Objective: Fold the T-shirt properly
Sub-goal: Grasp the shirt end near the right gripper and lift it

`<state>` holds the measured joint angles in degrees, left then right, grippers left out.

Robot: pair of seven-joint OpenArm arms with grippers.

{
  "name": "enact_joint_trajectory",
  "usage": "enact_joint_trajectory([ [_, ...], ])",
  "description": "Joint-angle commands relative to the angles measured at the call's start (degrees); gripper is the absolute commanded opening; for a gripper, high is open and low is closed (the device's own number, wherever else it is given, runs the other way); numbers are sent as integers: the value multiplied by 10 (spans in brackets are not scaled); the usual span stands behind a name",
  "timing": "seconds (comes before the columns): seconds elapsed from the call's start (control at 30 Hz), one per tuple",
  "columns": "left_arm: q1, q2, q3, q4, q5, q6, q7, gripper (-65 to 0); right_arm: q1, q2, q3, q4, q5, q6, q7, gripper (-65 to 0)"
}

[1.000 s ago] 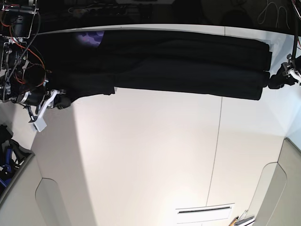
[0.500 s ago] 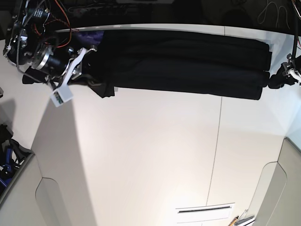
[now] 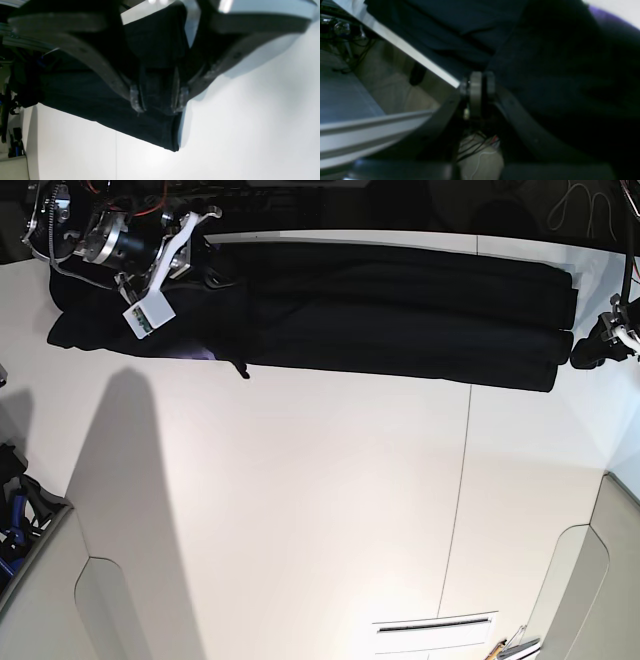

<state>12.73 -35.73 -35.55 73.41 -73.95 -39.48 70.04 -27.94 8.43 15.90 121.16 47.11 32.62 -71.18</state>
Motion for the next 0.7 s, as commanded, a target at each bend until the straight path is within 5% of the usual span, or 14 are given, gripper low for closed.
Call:
enact_joint_trajectory([
  [0.0,-3,-16,-5,9,-16,-5,-8,-445,2,4,2,10,12,4,13,-650],
  [0.07,-3,-16,-5,9,-16,-5,-8,-446,2,4,2,10,4,4,20,-646],
  [0.17,-3,-16,-5,9,-17,-5,-8,-445,2,4,2,10,5,4,24,-440],
  [0.23,-3,-16,-5,9,-17,-5,-12,-441,2,4,2,10,5,4,45,-373],
  [0.47,-3,-16,-5,9,-31,-5,-17,-377,53,4,2,41,-36,4,54,-366],
  [0.67,2,-16,-5,6,-31,-5,-17,-332,76,4,3,48,-170,1,74,-366],
])
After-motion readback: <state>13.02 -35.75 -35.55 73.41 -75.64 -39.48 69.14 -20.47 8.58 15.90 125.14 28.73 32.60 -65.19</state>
